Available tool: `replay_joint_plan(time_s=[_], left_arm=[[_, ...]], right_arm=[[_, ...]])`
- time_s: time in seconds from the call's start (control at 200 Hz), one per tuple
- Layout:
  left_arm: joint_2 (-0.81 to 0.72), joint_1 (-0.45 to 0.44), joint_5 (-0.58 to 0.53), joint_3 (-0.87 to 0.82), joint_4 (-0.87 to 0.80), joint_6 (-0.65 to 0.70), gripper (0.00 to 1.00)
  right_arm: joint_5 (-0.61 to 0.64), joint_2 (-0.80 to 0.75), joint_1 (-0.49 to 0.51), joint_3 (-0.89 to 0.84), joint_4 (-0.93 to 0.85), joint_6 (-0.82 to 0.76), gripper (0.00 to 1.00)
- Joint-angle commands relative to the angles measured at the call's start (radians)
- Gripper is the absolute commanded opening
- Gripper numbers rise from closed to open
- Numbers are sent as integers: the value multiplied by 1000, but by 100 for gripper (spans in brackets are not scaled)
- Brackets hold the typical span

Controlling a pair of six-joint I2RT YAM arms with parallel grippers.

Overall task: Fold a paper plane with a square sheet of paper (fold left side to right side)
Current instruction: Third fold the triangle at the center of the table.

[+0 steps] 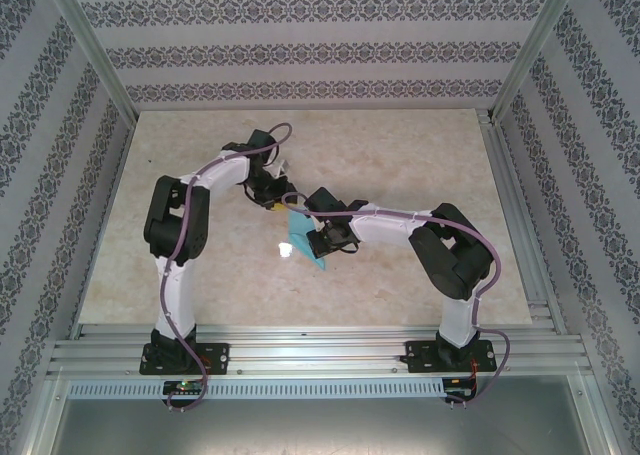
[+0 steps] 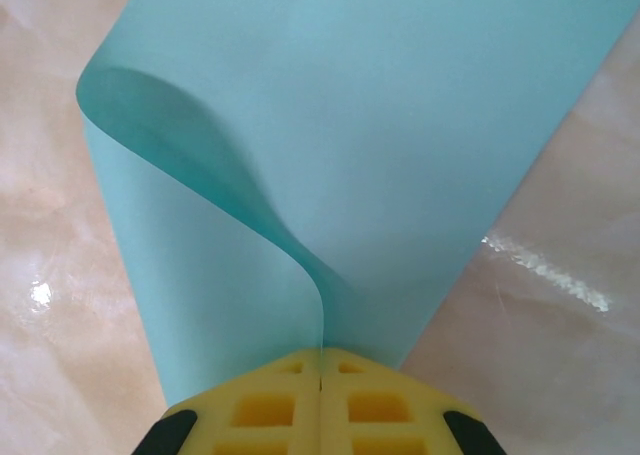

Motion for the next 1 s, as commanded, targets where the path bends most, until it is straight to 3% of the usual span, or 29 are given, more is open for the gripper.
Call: replay_joint_plan(time_s=[0.0,0.185,0.415,0.58,0.994], left_arm=[[-110,42,35,-120,66,-19,27],[-250,64,163,-372,223,-86,22],[-402,24,294,-632,499,-279,19],[-429,-24,298,-688,602,-383,17],[-326,-137,228,-698,765,-543,14]], right_arm=[[1,62,14,-10,-15,-4,0],[-4,64,14,-10,-14,-8,0],[-9,67,19,-11,-13,-10,0],[-11,68,18,-9,-14,-12,0],[-14,71,18,-11,-15,-15,0]])
